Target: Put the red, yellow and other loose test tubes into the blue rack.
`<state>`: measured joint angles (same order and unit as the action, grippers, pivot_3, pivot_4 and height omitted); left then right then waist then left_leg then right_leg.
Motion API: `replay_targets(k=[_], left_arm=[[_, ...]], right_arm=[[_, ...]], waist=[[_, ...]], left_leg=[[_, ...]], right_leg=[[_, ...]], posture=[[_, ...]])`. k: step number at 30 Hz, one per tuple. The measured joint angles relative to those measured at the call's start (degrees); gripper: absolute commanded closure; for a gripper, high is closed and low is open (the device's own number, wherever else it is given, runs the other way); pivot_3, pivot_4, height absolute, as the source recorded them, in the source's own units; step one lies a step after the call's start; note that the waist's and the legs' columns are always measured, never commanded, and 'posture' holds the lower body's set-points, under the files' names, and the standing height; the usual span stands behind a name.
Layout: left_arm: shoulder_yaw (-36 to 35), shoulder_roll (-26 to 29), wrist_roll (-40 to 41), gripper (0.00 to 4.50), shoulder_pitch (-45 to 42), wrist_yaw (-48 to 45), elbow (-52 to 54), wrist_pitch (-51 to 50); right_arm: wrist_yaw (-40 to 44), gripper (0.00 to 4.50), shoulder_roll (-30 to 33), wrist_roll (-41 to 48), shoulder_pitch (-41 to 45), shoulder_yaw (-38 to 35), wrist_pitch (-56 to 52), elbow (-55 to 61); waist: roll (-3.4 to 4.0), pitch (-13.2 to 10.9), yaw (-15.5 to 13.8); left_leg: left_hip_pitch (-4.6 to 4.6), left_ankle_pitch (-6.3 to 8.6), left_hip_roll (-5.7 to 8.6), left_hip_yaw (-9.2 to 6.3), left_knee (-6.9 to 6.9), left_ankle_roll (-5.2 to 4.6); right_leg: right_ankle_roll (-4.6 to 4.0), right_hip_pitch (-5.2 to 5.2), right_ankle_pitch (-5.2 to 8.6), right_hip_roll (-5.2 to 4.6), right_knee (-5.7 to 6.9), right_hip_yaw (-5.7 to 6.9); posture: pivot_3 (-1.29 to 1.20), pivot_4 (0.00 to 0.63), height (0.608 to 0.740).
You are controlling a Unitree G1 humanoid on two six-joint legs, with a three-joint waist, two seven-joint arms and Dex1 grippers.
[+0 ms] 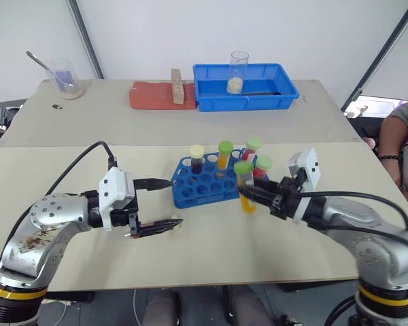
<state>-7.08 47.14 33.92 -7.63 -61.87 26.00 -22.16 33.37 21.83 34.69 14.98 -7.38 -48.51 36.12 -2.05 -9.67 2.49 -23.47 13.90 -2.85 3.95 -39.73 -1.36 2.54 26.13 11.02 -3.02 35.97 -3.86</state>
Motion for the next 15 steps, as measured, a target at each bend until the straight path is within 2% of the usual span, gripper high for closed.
replay_targets(k=[7, 15], left_arm=[[-0.28, 0.02, 1.28, 0.00, -0.96, 0.02, 0.05, -1.80], [-0.23, -0.14, 3.35, 0.00, -2.86, 1.08, 1.19, -4.32]], right_arm=[[-3.73, 3.51, -8.24, -12.17, -0.53, 9.13, 20.98, -8.81], [-6.20, 3.51, -11.59, -21.90, -0.65, 11.96, 39.38, -23.17]], waist=[[0.00, 0.00, -0.03], [0.00, 0.00, -0.05]], left_leg=[[0.02, 0.00, -0.01, 0.02, 0.04, 0.00], [0.02, 0.00, 0.01, 0.03, 0.03, 0.00]], right_leg=[[-0.04, 0.01, -0.03, 0.02, 0.07, 0.01], [-0.06, 0.00, -0.04, 0.01, 0.07, 0.01]], posture=[[0.00, 0.150, 0.729], [0.00, 0.150, 0.729]])
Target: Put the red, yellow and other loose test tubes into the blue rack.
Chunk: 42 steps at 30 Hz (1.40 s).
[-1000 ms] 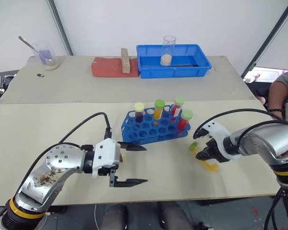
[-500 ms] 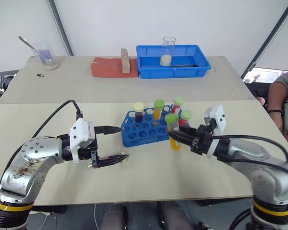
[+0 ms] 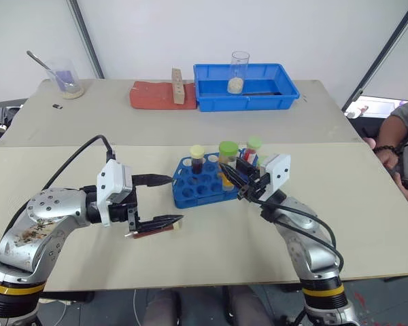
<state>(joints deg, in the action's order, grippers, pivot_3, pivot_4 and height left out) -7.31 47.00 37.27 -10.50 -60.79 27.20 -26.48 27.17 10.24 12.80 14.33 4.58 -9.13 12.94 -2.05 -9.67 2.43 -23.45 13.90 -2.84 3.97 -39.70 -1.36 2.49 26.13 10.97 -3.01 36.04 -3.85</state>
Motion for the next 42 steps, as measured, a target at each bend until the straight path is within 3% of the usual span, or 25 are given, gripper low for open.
replay_targets(k=[21, 31, 33, 40, 42], left_arm=[[0.46, -0.01, 1.09, 0.00, -1.00, 0.59, 1.11, -1.38], [0.49, -0.30, 1.51, 0.00, -1.93, 2.08, 1.11, -2.64], [0.45, -0.29, 2.06, 0.00, -1.94, 2.39, 1.11, -3.37], [0.45, -0.11, 2.35, 0.00, -1.94, 2.68, 1.11, -3.97], [0.45, -0.02, 2.31, 0.00, -1.95, 2.77, 1.11, -3.97]], right_arm=[[-3.17, 3.51, -2.30, -6.49, -0.20, 3.01, 9.51, -6.35], [-3.28, 3.51, -4.15, -4.63, -3.50, 2.36, 11.33, -7.59], [-2.21, 2.46, -4.00, -4.21, -4.39, 2.39, 12.35, -7.59], [-0.12, 0.08, -3.50, -3.06, -4.95, 2.86, 12.46, -7.59], [0.41, 0.03, -2.20, -3.31, -5.05, 3.32, 12.46, -7.58]], waist=[[0.00, 0.00, 0.18], [0.00, 0.00, 0.12], [0.00, 0.00, 0.13], [0.00, 0.00, 0.10], [0.00, 0.00, 0.09]], left_leg=[[0.09, 0.00, -0.02, -0.02, 0.02, 0.01], [0.10, 0.00, -0.03, -0.03, 0.02, 0.00], [0.10, 0.00, -0.03, -0.04, 0.03, 0.00], [0.12, -0.01, -0.03, -0.04, 0.01, 0.01], [0.12, -0.01, -0.02, -0.03, 0.00, 0.01]], right_leg=[[-0.06, -0.01, -0.02, 0.04, 0.09, 0.00], [-0.05, -0.02, -0.01, 0.04, 0.10, 0.00], [-0.04, -0.02, -0.02, 0.04, 0.10, 0.00], [-0.10, -0.03, 0.04, 0.04, 0.11, 0.00], [-0.13, -0.05, 0.06, 0.03, 0.10, 0.00]], posture=[[0.00, 0.150, 0.729], [0.00, 0.150, 0.729], [0.00, 0.150, 0.729], [0.00, 0.150, 0.729], [0.00, 0.150, 0.729]])
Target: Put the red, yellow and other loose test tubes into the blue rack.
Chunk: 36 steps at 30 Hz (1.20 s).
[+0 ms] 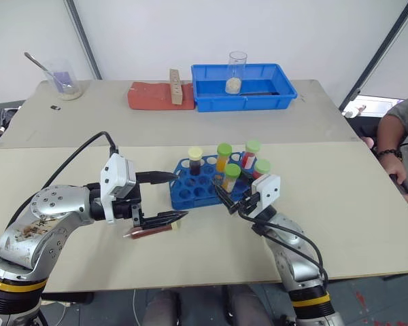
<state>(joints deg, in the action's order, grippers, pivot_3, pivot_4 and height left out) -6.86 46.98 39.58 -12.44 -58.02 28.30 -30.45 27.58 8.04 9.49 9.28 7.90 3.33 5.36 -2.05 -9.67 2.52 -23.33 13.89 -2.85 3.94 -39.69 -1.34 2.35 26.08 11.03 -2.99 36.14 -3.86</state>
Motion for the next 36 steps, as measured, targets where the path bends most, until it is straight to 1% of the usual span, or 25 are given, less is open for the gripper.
replay_targets(k=[3, 7, 10, 13, 15, 17, 20, 21, 23, 28, 31, 36], left_arm=[[0.03, 1.59, -0.49, 0.00, 0.00, -0.16, 0.05, -0.23], [0.58, 9.39, -3.74, 0.00, 0.25, -2.91, 0.17, -0.96], [2.40, 13.45, -7.13, 0.00, 0.28, -5.70, 0.19, -0.27], [6.81, 19.10, -12.50, 0.00, 0.05, -7.43, 0.28, -0.23], [9.15, 20.56, -14.95, 0.00, -0.70, -7.80, 0.39, -1.20], [11.63, 20.57, -16.83, 0.00, -1.79, -7.59, 0.83, -2.66], [16.53, 21.00, -21.05, 0.00, -3.42, -6.26, 1.12, -6.64], [16.91, 21.01, -21.41, 0.00, -3.45, -6.17, 1.12, -7.03], [19.37, 20.49, -23.29, 0.00, -4.73, -5.48, 1.05, -8.90], [25.66, 16.28, -27.63, 0.00, -8.69, -4.03, 0.13, -12.18], [28.15, 13.56, -28.99, 0.00, -12.14, -3.77, -0.38, -14.73], [32.17, 10.94, -31.34, 0.00, -16.00, -3.42, -0.60, -18.99]], right_arm=[[1.23, 0.03, 2.78, -0.65, -1.95, 0.57, -0.13, 1.16], [4.09, 0.03, 9.80, -0.78, -6.79, 0.17, -2.34, 6.90], [6.30, 0.03, 14.44, 1.33, -10.09, -1.40, -6.65, 11.91], [11.75, 0.03, 24.07, 5.83, -12.98, -3.93, -13.70, 18.93], [15.46, 0.03, 29.66, 8.95, -12.96, -5.61, -18.04, 23.28], [18.70, 0.03, 34.22, 12.50, -12.19, -6.20, -22.50, 27.82], [20.85, 0.03, 38.54, 18.75, -9.59, -6.53, -30.77, 32.96], [20.89, 0.03, 38.76, 19.14, -9.41, -6.65, -31.45, 33.45], [21.58, 0.03, 40.18, 23.30, -8.06, -6.72, -35.73, 35.25], [22.15, 0.03, 41.01, 29.89, -4.03, -6.85, -41.26, 37.96], [22.43, 0.03, 41.60, 30.23, -3.84, -6.86, -42.28, 37.93], [24.10, 0.03, 42.66, 31.82, -3.79, -6.86, -43.07, 37.75]], waist=[[0.00, 0.00, -0.13], [0.00, 0.00, -0.14], [0.00, 0.00, -0.21], [0.00, -0.01, -0.37], [0.00, -0.01, -0.31], [-0.02, -0.01, -0.40], [-0.03, -0.01, -0.49], [-0.03, -0.01, -0.50], [-0.03, -0.02, -0.75], [-0.08, -0.03, -1.63], [-0.10, -0.04, -1.98], [-0.10, -0.04, -1.89]], left_leg=[[0.00, 0.00, 0.00, 0.00, 0.01, 0.00], [0.00, 0.01, 0.01, 0.02, 0.05, 0.00], [0.02, 0.01, 0.01, 0.05, 0.05, 0.00], [0.06, 0.01, 0.01, 0.10, 0.03, 0.01], [0.14, 0.01, 0.00, 0.14, 0.03, 0.01], [0.16, 0.01, -0.01, 0.08, 0.03, 0.01], [0.14, 0.01, -0.02, 0.00, 0.03, 0.00], [0.14, 0.01, -0.02, -0.01, 0.03, 0.01], [0.07, 0.01, 0.00, -0.04, 0.03, 0.00], [-0.01, 0.01, 0.01, -0.05, 0.01, -0.01], [-0.08, 0.01, 0.04, -0.08, -0.04, -0.01], [-0.08, 0.01, 0.04, -0.11, -0.08, -0.01]], right_leg=[[-0.05, 0.00, 0.04, 0.00, 0.00, 0.00], [-0.11, 0.01, 0.12, -0.01, -0.03, 0.00], [-0.20, 0.02, 0.18, -0.02, -0.03, 0.00], [-0.18, 0.00, 0.18, -0.05, -0.02, 0.00], [-0.17, -0.01, 0.16, -0.05, -0.01, -0.01], [-0.18, -0.02, 0.16, 0.02, 0.02, -0.02], [-0.19, -0.01, 0.16, 0.10, 0.01, -0.02], [-0.19, -0.01, 0.16, 0.10, 0.00, -0.02], [-0.21, 0.00, 0.18, 0.11, -0.03, -0.04], [-0.18, 0.00, 0.18, 0.12, -0.10, -0.05], [-0.17, 0.01, 0.18, 0.13, -0.10, -0.04], [-0.12, -0.01, 0.16, 0.16, -0.09, -0.06]], posture=[[0.00, 0.150, 0.729], [0.00, 0.150, 0.729], [0.00, 0.150, 0.729], [0.00, 0.150, 0.729], [0.00, 0.150, 0.729], [0.00, 0.150, 0.729], [0.00, 0.150, 0.729], [0.00, 0.150, 0.729], [0.00, 0.150, 0.729], [0.00, 0.150, 0.729], [0.00, 0.150, 0.729], [0.00, 0.150, 0.729]])
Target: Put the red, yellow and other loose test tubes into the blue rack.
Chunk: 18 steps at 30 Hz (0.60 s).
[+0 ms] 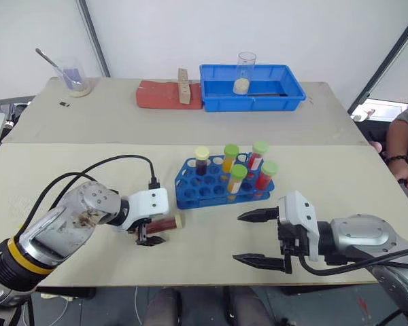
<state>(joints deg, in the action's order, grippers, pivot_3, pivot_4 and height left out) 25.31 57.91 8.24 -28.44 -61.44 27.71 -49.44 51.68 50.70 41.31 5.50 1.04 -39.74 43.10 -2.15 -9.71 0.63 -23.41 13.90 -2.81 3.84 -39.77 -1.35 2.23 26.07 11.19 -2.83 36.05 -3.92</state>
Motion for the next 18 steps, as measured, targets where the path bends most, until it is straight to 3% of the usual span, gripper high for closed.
replay_targets(k=[6, 9, 15, 18], left_arm=[[5.08, -3.22, -0.88, 0.00, -5.25, 0.39, 1.57, -7.39], [5.53, -2.52, -1.17, 0.85, -6.11, -0.15, 1.54, -8.20], [6.16, 1.58, -2.20, 3.65, -6.86, -2.43, 0.92, -6.01], [6.20, 1.94, -2.43, 3.65, -6.63, -2.76, 0.95, -5.41]], right_arm=[[1.63, 0.03, 0.77, 0.61, 0.33, -0.03, -0.04, -0.68], [1.91, 0.00, 0.77, 1.08, 0.33, -0.04, -0.06, -0.84], [1.34, 0.00, 0.63, 2.84, 0.58, -0.09, -0.56, -0.84], [0.71, 0.00, 0.54, 3.15, 1.02, -0.09, -0.84, -0.84]], waist=[[-0.01, 0.00, 0.13], [-0.01, 0.00, 0.22], [-0.01, 0.00, 0.11], [-0.01, 0.00, 0.09]], left_leg=[[-0.02, 0.00, -0.03, -0.22, -0.05, 0.00], [0.01, 0.00, -0.04, -0.31, -0.04, -0.01], [-0.01, -0.01, -0.04, -0.34, -0.06, -0.01], [-0.02, -0.01, -0.03, -0.34, -0.08, 0.00]], right_leg=[[0.00, -0.04, -0.01, 0.26, 0.04, -0.14], [0.00, -0.03, -0.01, 0.33, 0.09, -0.13], [-0.05, -0.04, 0.02, 0.33, 0.08, -0.13], [-0.06, -0.05, 0.02, 0.32, 0.07, -0.15]], posture=[[0.00, 0.150, 0.729], [0.00, 0.150, 0.729], [0.00, 0.150, 0.729], [0.00, 0.150, 0.729]])
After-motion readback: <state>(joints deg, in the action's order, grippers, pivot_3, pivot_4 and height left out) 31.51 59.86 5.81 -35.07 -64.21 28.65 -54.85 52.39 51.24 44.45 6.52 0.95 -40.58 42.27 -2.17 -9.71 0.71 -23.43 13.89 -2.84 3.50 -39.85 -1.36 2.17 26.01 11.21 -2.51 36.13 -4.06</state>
